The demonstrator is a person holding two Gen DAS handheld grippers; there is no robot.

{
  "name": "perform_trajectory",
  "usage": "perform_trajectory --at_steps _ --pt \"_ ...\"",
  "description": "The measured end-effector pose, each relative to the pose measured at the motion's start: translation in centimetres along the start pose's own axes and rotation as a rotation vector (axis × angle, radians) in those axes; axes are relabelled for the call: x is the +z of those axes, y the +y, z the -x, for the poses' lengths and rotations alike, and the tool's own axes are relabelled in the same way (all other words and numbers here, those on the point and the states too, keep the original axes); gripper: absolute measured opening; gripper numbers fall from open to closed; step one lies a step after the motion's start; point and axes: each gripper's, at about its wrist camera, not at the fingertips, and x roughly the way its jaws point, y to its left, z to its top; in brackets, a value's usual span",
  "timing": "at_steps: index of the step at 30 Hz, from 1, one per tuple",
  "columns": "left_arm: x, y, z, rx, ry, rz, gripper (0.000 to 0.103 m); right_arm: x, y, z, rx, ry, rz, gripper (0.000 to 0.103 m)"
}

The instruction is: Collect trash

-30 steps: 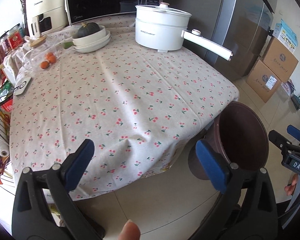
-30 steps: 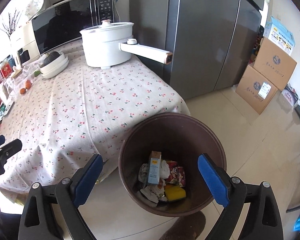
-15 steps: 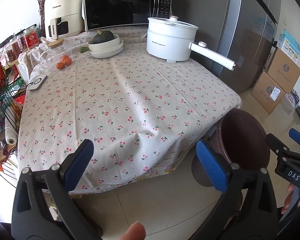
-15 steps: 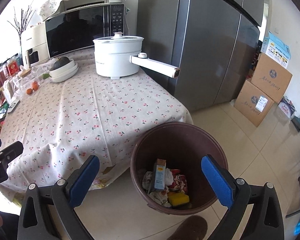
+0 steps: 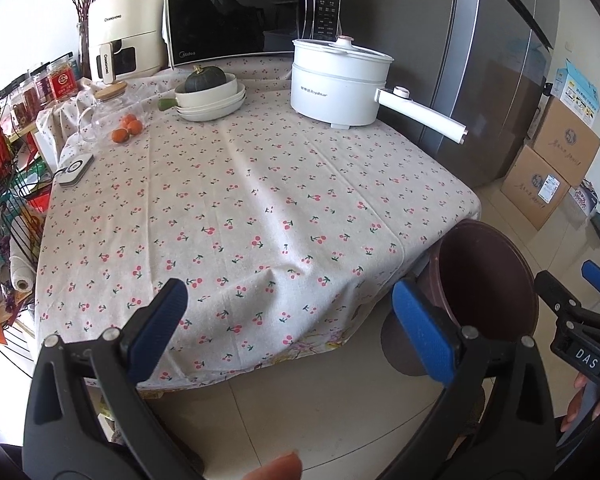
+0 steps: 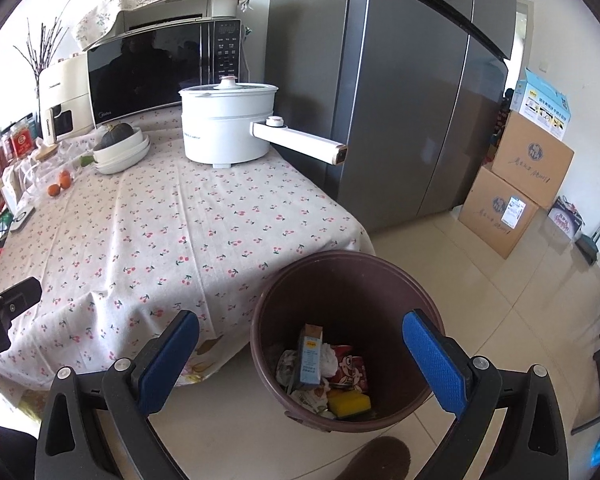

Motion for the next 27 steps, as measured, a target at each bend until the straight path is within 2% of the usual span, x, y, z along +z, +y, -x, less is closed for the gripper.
perform_trajectory --at_steps 27 --pt "-0.32 -1.10 0.47 0.002 -0.025 -0.043 0.102 0.03 -0.42 -0.04 -0.006 -0.002 -0.016 0.103"
